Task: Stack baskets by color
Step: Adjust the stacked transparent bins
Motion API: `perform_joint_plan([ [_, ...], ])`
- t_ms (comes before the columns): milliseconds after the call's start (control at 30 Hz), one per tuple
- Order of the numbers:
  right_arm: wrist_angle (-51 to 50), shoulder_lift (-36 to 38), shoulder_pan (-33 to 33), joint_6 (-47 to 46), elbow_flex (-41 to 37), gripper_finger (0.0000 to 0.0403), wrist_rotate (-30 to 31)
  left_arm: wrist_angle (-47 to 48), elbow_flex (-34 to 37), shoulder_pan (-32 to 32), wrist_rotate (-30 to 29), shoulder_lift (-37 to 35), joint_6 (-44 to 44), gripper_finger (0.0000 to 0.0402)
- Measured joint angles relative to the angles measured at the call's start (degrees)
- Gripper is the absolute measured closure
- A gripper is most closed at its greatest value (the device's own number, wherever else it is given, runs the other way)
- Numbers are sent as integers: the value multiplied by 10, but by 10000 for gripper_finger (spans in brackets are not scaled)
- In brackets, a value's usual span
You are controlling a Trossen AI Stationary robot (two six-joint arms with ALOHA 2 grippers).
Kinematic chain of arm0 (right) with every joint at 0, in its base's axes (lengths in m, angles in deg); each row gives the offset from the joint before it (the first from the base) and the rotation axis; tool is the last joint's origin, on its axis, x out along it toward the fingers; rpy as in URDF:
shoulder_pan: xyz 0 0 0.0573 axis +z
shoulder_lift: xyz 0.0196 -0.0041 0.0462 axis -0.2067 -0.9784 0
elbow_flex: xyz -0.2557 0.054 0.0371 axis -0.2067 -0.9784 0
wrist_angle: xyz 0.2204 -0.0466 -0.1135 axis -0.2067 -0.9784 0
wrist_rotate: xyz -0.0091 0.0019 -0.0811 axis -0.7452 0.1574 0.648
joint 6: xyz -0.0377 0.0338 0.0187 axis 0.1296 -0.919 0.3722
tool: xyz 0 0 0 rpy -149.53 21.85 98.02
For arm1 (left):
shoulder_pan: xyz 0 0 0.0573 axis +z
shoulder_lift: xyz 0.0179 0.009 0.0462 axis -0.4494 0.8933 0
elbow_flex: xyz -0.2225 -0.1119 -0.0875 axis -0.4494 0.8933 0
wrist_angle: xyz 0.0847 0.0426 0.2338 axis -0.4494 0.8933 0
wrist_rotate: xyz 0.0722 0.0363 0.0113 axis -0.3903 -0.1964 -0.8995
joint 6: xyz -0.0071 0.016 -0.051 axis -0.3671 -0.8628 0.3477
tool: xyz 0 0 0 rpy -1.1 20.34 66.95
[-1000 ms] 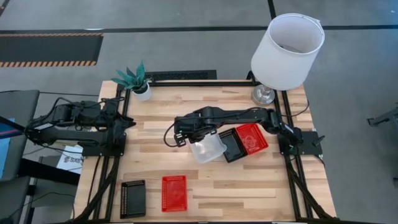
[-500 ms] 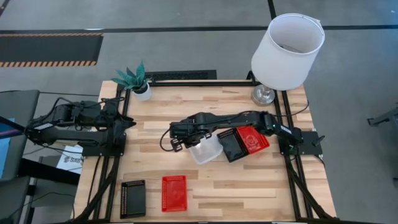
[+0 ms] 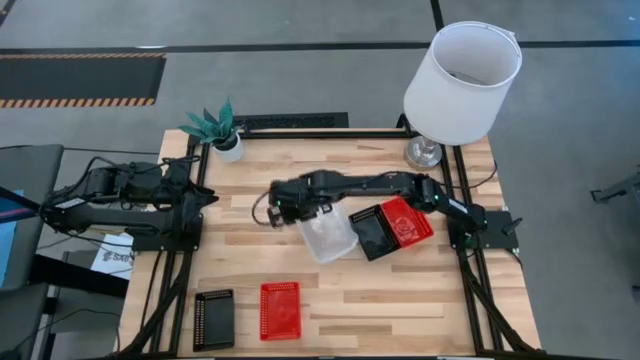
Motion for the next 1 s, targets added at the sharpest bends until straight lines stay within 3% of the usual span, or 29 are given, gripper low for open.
perform_joint_plan([
  [267,161,1,-51,16,0,250,-10,0,0,0,0,0,14,219],
  [433,183,1,-87,25,0,263,-11,0,0,0,-6,0,33,219],
  [600,160,16,-101,83,12,273,-83,0,0,0,-7,0,44,219],
  [733,60,76,-99,139,12,282,-61,0,0,0,-16,0,56,219],
  [933,-219,129,-65,167,11,295,128,0,0,0,-45,0,74,219],
  [1000,-278,125,-51,161,8,301,158,0,0,0,-56,0,74,219],
])
